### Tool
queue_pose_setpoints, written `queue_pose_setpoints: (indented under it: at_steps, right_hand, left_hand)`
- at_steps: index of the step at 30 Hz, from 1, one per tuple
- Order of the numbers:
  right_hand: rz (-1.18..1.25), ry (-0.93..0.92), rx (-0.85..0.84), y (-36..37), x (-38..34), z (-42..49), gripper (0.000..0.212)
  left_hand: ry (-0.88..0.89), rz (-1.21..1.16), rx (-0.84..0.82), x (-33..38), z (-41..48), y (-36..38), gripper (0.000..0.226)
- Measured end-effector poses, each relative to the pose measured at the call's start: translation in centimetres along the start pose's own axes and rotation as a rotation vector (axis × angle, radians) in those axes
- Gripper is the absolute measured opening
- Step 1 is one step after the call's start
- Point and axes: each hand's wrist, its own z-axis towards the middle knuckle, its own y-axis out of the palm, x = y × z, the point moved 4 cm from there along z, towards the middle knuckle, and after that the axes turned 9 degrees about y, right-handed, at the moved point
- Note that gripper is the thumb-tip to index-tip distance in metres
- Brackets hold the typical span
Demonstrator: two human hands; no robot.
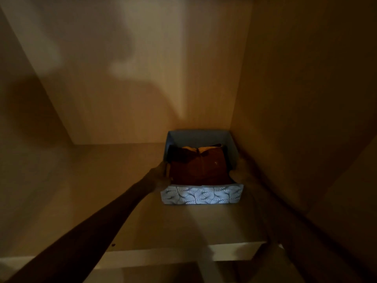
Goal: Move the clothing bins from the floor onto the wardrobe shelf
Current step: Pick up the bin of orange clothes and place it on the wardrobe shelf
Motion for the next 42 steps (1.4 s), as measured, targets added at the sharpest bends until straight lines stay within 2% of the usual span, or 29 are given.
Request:
queue_pose_setpoints:
  at_steps: [2,4,5,7,11,13,17,22,26,29,32,35,36,39,42]
  right_hand:
    - [-0.03,0.05,0.014,-0.2,0.1,0.1,0.049]
    - [-0.094,0.079,0.047,-0.6,0.2,0.0,0.044]
    - [-0.137,0.089,0.073,-0.9,0.4,0.1,0.04]
    - [-0.184,0.094,0.14,-1.5,0.5,0.4,0.035]
    - [-0.136,0.077,0.196,-1.0,-0.2,0.2,0.038]
    - [-0.106,0.024,0.266,-0.5,-0.7,-0.2,0.028]
    - [-0.259,-0.063,0.245,0.8,-1.5,-1.5,0.032]
    - [-0.301,-0.129,0.168,0.9,-1.4,-2.2,0.029]
    - [-0.363,-0.124,0.05,2.1,-0.7,-2.3,0.027]
    - [-0.426,-0.131,0.065,3.1,0.0,-2.0,0.042]
    - [-0.501,-0.179,0.04,4.5,1.1,-1.2,0.079]
    - [-0.47,-0.292,0.098,5.2,1.8,-1.0,0.12]
    - [-0.469,-0.288,0.088,5.2,2.1,-0.9,0.124]
    - [-0.468,-0.264,0.065,4.3,2.3,-1.1,0.111]
    - [-0.509,-0.248,0.04,3.4,2.3,-0.7,0.118]
  left_hand:
    - [-0.091,-0.077,-0.233,-0.2,0.0,0.5,0.075]
    - [0.012,-0.099,-0.334,0.0,0.4,0.5,0.075]
    - [0.076,-0.058,-0.32,-0.2,0.8,0.3,0.076]
    - [0.159,0.07,-0.187,-0.8,1.5,-0.1,0.071]
    - [0.264,0.085,0.271,-1.1,1.9,0.4,0.053]
    - [0.312,0.171,0.388,-1.1,1.7,1.4,0.058]
    - [0.331,0.354,0.432,-1.1,0.2,4.6,0.069]
    - [0.226,0.542,0.386,-2.0,-1.4,7.2,0.081]
    - [0.273,0.543,0.353,-2.1,-1.3,8.0,0.084]
    - [0.337,0.491,0.328,-1.8,-0.7,7.6,0.089]
    - [0.354,0.52,0.287,-1.2,-0.1,7.5,0.095]
    - [0.337,0.55,0.253,-0.8,0.4,7.9,0.104]
    - [0.33,0.556,0.246,-0.5,0.4,8.0,0.106]
    - [0.31,0.581,0.207,-0.1,0.6,8.3,0.108]
    - [0.321,0.58,0.175,0.6,0.8,8.1,0.106]
